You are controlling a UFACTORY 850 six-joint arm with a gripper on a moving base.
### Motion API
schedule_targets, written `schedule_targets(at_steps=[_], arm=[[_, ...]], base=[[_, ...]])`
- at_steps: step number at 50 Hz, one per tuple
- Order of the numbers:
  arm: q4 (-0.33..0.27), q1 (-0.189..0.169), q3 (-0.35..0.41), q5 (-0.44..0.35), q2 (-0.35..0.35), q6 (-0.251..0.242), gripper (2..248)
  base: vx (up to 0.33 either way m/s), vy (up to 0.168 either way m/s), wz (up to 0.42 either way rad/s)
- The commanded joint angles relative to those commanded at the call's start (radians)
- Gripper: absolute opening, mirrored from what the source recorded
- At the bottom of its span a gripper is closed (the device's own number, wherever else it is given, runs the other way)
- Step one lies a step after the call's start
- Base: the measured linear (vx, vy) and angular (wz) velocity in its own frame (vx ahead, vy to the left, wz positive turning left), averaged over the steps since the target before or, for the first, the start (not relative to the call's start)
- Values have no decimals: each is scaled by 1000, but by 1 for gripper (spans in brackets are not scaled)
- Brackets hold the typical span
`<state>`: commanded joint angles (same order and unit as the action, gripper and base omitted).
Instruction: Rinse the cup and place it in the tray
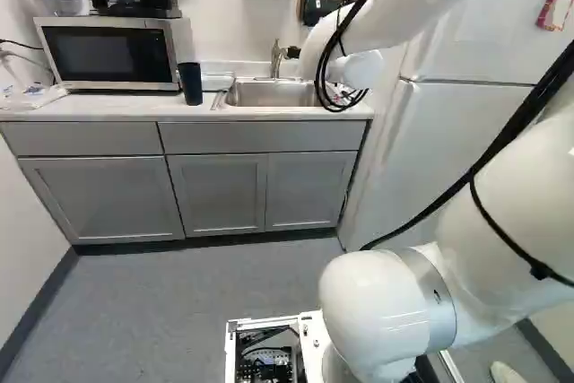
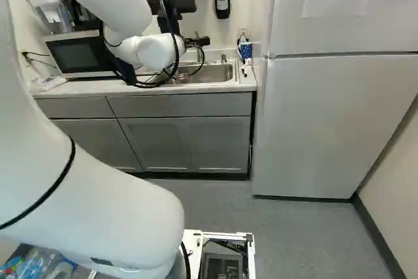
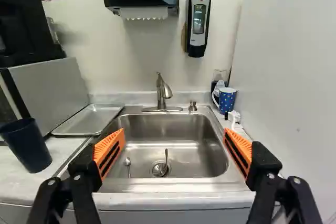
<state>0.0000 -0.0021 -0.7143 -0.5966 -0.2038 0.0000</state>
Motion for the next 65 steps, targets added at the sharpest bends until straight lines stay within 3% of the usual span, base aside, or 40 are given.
schedule_targets(at_steps=[65], arm=[[0, 0, -180, 165, 49, 0, 247]], base=[[0, 0, 0]])
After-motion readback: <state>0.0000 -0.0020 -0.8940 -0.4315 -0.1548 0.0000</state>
